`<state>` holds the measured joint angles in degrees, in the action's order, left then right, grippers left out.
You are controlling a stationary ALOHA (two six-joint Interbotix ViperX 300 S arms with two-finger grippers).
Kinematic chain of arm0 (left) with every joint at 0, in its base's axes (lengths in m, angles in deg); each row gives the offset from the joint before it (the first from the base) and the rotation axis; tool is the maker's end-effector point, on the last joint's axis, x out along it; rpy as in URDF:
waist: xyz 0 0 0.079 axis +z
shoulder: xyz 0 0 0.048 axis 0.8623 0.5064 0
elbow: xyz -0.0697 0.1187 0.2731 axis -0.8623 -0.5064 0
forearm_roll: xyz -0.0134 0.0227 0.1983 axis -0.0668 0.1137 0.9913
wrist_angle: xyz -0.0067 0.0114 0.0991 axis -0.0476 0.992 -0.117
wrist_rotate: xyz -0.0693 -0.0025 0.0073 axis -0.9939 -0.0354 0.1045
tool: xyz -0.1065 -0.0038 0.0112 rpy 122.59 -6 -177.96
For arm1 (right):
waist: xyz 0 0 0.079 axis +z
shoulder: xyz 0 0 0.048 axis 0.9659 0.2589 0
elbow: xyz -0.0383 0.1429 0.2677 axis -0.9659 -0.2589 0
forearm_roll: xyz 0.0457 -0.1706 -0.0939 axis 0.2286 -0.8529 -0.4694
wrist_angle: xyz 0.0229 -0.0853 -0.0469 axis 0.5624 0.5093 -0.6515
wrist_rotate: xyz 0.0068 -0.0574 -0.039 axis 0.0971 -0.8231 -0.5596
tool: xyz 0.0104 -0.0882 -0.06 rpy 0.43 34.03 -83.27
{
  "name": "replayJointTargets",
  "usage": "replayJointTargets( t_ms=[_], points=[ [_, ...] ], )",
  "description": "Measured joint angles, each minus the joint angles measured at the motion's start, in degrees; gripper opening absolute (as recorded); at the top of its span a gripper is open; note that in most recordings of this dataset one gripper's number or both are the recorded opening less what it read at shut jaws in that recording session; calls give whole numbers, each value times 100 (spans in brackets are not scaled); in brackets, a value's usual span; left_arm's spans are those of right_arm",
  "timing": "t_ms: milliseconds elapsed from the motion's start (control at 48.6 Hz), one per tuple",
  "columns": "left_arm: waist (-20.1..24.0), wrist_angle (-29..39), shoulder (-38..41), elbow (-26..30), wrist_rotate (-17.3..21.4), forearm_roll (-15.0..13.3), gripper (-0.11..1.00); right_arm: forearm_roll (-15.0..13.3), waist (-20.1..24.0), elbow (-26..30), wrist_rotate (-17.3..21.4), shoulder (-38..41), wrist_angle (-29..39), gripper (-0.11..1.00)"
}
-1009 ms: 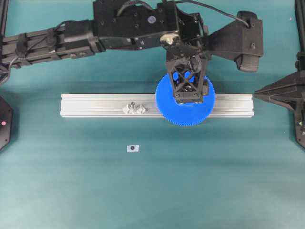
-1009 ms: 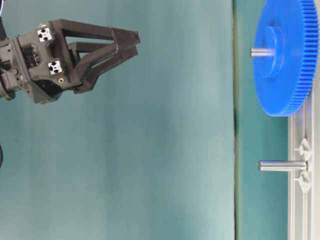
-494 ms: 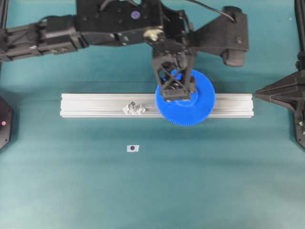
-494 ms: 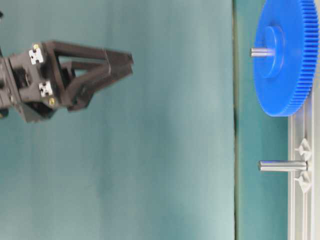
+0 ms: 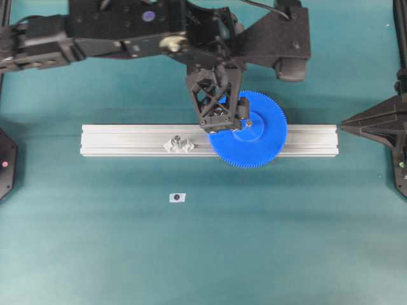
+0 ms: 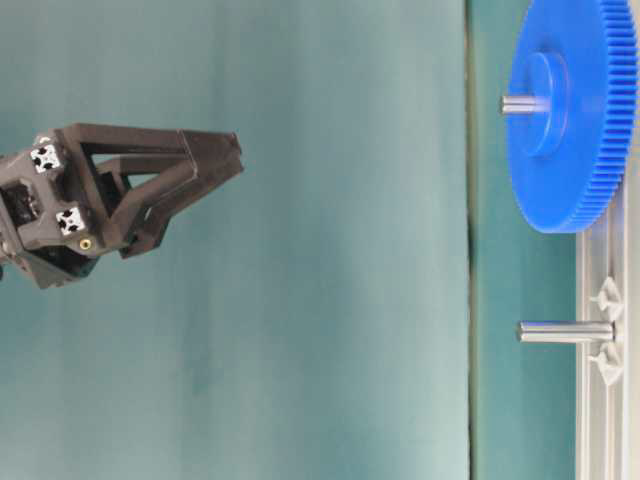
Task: Insert the large gear onto the shaft.
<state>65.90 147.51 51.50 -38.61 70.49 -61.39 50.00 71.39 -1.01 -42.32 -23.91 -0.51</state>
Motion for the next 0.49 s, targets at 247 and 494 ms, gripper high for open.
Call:
replayJointTargets(
  t_ms=[247, 494],
  points=[
    [-88, -721, -79, -598, 0, 0, 88, 0, 0, 9, 0, 0, -9, 4],
    [-88, -1679, -527, -1345, -325, -9, 88, 0, -9, 0, 0, 0, 0, 4]
  ],
)
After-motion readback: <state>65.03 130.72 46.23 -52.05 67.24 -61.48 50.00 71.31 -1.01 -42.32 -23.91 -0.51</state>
